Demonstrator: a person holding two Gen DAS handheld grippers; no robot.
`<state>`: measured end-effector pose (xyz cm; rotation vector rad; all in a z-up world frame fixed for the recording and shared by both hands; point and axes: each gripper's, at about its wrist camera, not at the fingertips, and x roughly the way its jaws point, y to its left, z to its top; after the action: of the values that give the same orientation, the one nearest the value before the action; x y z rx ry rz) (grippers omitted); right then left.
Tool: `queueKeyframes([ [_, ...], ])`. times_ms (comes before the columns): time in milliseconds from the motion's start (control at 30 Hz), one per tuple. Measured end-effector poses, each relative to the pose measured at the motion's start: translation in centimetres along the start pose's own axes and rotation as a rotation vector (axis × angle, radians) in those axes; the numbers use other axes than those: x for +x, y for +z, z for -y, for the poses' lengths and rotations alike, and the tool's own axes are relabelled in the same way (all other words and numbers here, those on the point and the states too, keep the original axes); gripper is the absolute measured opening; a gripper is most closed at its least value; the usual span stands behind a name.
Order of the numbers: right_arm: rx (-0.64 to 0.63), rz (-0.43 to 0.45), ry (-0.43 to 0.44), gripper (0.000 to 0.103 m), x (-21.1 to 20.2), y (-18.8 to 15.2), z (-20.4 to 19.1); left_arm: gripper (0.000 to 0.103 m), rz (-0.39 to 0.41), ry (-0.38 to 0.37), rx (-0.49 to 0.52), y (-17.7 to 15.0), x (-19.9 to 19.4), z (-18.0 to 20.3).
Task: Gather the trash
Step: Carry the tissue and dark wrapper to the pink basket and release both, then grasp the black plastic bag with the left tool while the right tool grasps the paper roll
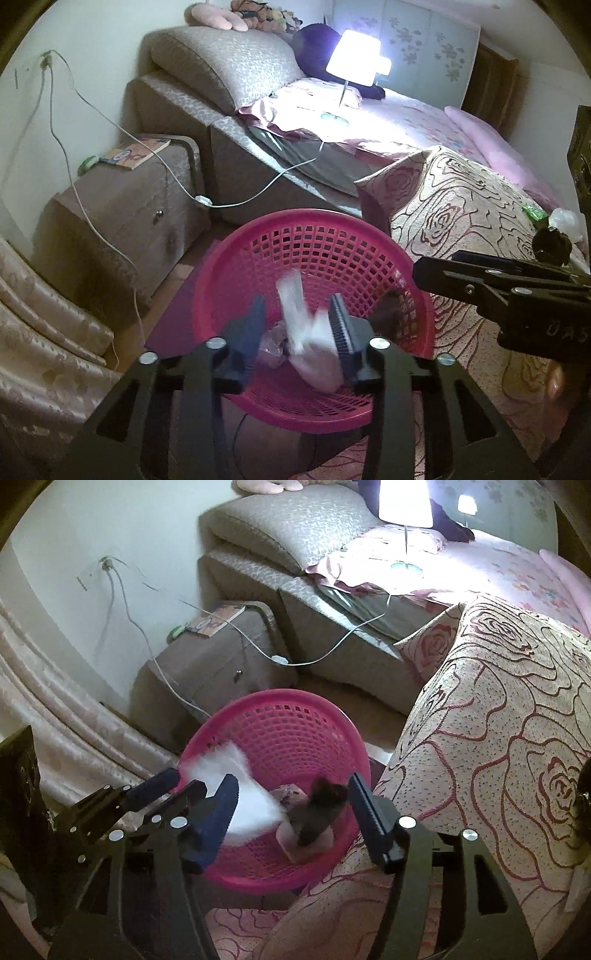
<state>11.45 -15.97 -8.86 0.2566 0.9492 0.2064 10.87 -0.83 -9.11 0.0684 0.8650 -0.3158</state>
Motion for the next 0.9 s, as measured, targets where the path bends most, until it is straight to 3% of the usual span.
queueKeyframes([
  [467,0.026,0.096,-0.033,0.061,-4.6,-1.7,2.3,0.079,0.064,0.069,0.041,0.1,-1.8,1.3],
  [633,0.012,0.142,-0.068,0.062,-7.3,-3.7,3.2,0.082,0.077,0.079,0.059,0.0,-2.5,2.6],
  [900,0.008,0.194,-0.124,0.066,-11.3,-6.8,4.7,0.084,0.093,0.025,0.118,-0.5,-4.3,6.3],
])
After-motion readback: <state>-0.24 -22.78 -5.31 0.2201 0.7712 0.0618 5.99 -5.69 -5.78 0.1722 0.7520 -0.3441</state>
